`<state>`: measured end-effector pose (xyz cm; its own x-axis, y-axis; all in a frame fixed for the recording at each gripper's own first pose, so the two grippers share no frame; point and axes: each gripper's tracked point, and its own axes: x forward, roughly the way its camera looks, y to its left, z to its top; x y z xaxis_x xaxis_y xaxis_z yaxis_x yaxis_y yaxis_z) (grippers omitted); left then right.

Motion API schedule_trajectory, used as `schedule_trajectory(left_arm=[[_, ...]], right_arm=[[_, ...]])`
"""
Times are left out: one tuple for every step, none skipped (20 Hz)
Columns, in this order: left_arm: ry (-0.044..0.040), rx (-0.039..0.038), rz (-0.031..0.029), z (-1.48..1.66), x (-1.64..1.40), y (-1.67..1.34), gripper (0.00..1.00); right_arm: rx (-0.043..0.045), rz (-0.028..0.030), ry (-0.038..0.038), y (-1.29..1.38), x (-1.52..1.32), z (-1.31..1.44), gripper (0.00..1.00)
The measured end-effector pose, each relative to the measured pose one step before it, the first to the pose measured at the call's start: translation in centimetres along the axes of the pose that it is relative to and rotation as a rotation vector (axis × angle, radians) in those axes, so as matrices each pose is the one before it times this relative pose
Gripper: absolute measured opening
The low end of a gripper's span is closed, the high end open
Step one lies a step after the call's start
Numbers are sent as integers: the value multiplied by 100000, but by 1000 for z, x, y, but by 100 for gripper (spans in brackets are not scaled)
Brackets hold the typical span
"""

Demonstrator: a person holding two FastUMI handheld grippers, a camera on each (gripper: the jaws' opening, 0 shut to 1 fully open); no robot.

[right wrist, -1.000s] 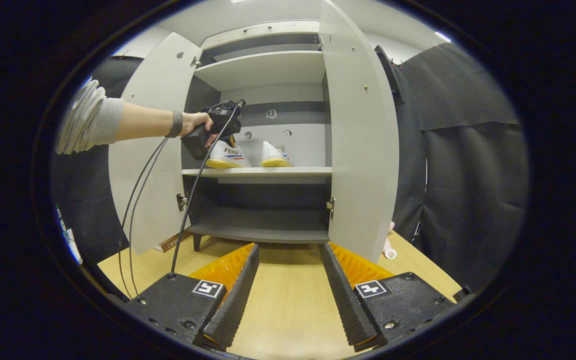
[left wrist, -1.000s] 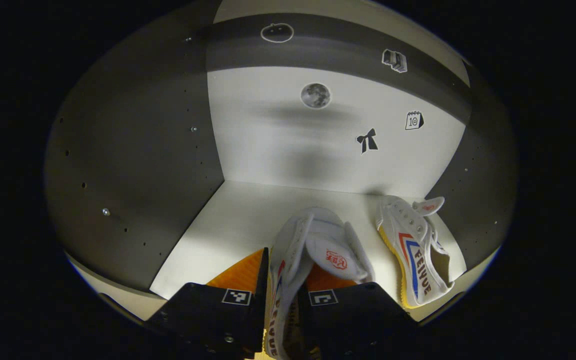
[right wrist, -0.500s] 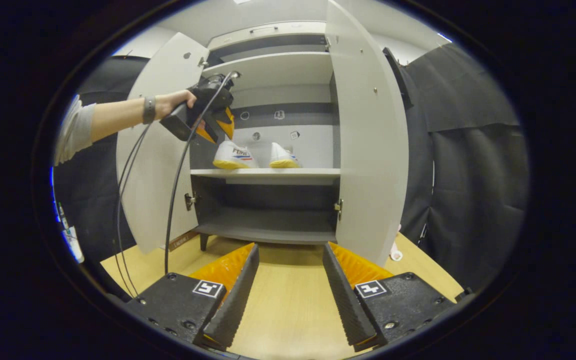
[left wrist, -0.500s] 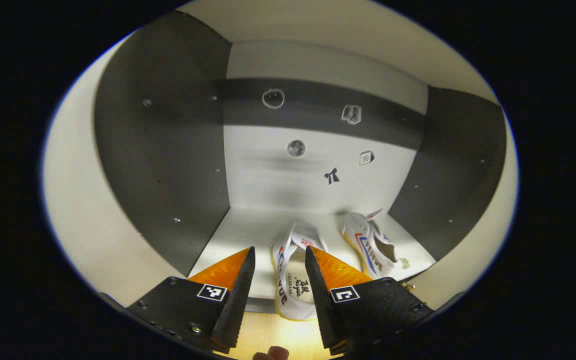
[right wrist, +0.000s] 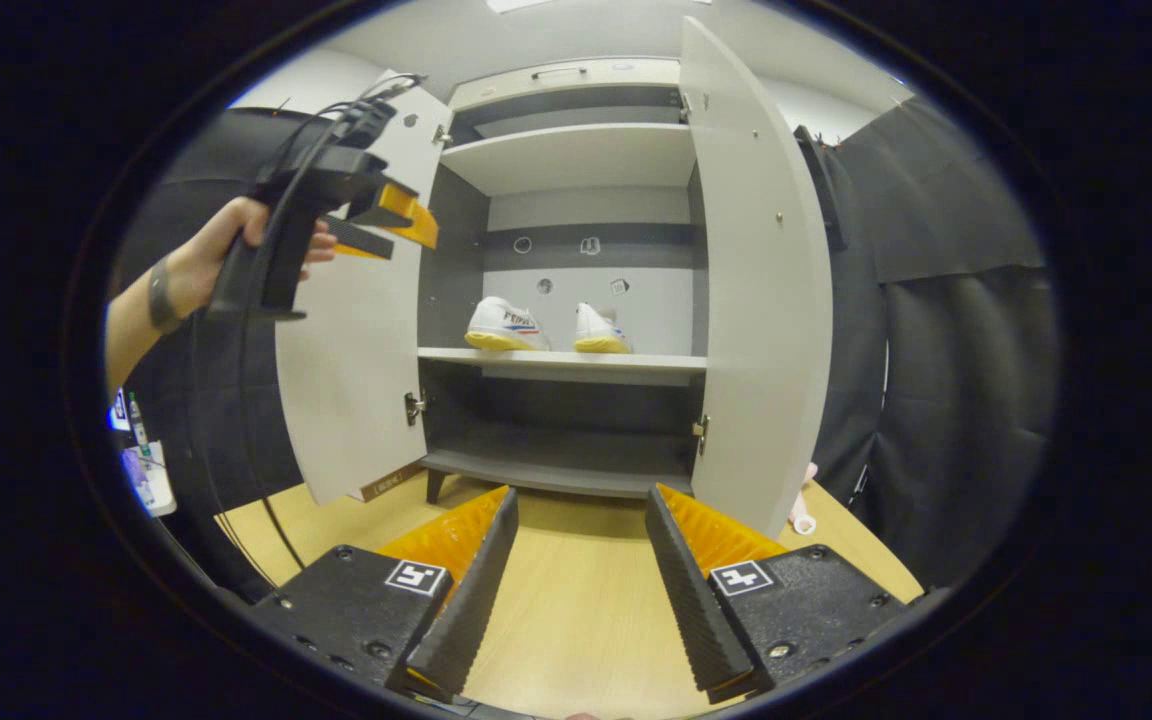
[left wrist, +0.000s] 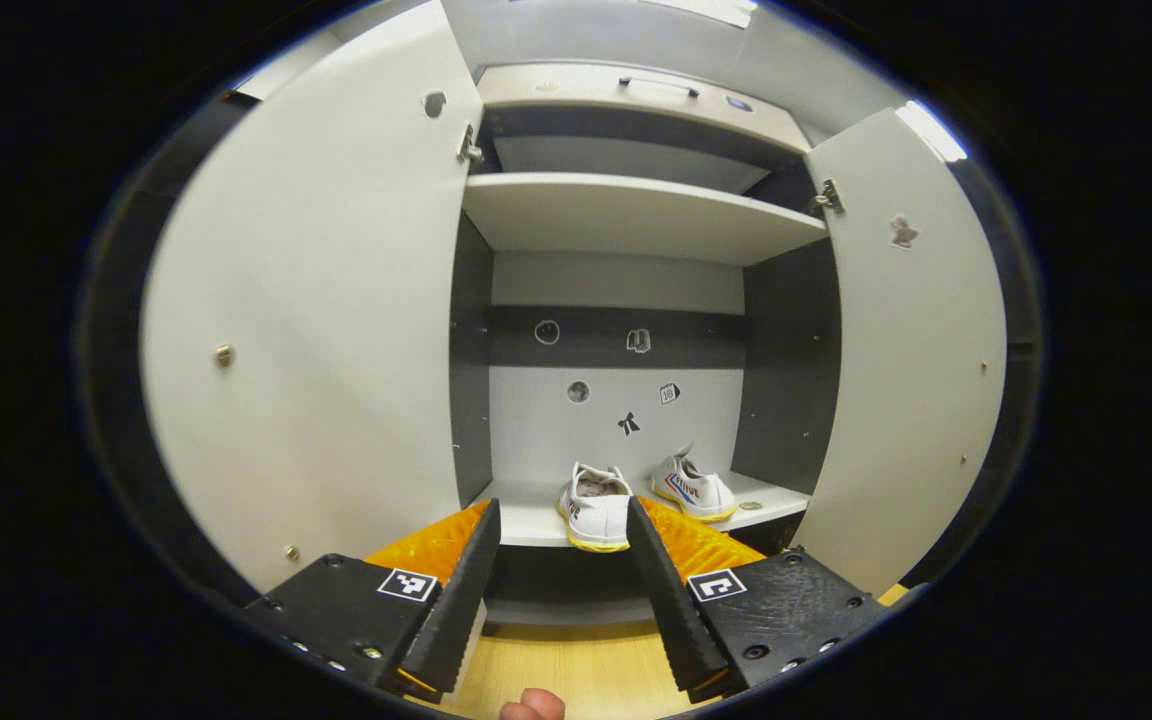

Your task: Grab one shoe with the right hand and put it into the shoe cabinet, grab the other shoe with the left hand and put it into the shoe cabinet; then close the right door with the right hand and the left door with the left hand.

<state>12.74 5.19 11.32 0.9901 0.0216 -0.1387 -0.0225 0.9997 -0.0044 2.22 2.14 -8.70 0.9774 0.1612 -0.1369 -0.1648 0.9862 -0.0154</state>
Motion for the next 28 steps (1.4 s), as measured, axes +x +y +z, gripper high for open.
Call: schedule_trajectory(left_arm=[[-35, 435, 1789, -1403, -1816, 94, 76], [1693, -651, 1433, -1516, -1614, -121, 77], [1790, -2176, 209, -1739, -1379, -387, 78], [988, -2728, -552, -1579, -1302, -583, 78], [-1286, -1712, 779, -1067, -1043, 202, 79], [-2792, -1099, 1215, -925, -951, 88, 80], [-2717, -653, -233, -678, -995, -198, 80], [-1370, 432, 457, -825, -1021, -189, 81], [155, 1171, -145, -929, -1206, -460, 83], [321, 2325, -63, -934, -944, -399, 83], [124, 2754, 352, -899, -994, -432, 84], [-191, 1360, -531, -565, -633, -514, 84], [482, -626, -1449, -808, -691, -865, 84], [1011, -1915, -2063, -703, -555, -903, 84], [916, -1335, -935, -723, -711, -527, 84], [-101, 135, 328, -254, -499, -15, 85], [-538, 1198, 946, -75, -319, 195, 86], [135, 1495, 505, -116, -70, 114, 86], [850, 1088, 121, -409, -122, 3, 86], [951, 397, 14, -321, -57, 73, 87], [565, -146, -110, -212, -37, 96, 86], [194, -358, 323, -109, -4, 87, 86], [384, -326, 162, -158, -14, 129, 86], [507, -271, -92, -89, 75, 25, 87], [342, -2, 135, -19, -55, 32, 87], [-111, 381, -86, -40, 9, 43, 87], [-252, 486, 41, 105, 4, -36, 87], [-415, 408, -184, 65, 35, -22, 87]], right_arm=[[-230, -132, -259, -35, -185, 161, 81], [-125, -164, -93, -15, -335, 68, 82], [38, -33, -123, -31, -278, 47, 82], [333, -173, -416, -75, -643, 31, 81], [329, -256, -453, -85, -942, -37, 81], [269, -407, -428, -188, -1637, -288, 81], [178, -433, -55, -175, -650, -177, 82], [228, -468, 259, -113, 14, -102, 82], [263, -311, 570, -99, -151, -155, 81], [500, -173, 413, -59, -29, -185, 82], [655, -228, 220, -79, -155, -36, 83], [641, -165, 73, -51, -130, -136, 83], [346, -106, 25, -54, -211, -24, 83], [288, 29, -179, 39, -161, 18, 83], [364, -121, -614, -47, -224, 147, 83], [6, -519, -697, -66, -214, 210, 83], [-216, -861, -997, -242, -249, 266, 86], [-221, -845, -1103, -226, -202, 418, 88], [-264, -598, -599, -230, -203, 533, 94], [88, -666, -314, -308, -246, 420, 96], [1018, -424, -896, -382, -373, 851, 98], [1129, -824, -1730, -546, -305, 1214, 98], [320, -1632, -1758, -888, -203, 1292, 98], [-417, -2350, -1565, -1259, -34, 1161, 98], [-353, -2849, -1600, -1550, 80, 1439, 98], [133, -2306, -1840, -1476, 110, 1433, 98], [101, -2240, -1854, -1585, 427, 1553, 97], [-211, -2884, -1540, -1625, 372, 1093, 96]])
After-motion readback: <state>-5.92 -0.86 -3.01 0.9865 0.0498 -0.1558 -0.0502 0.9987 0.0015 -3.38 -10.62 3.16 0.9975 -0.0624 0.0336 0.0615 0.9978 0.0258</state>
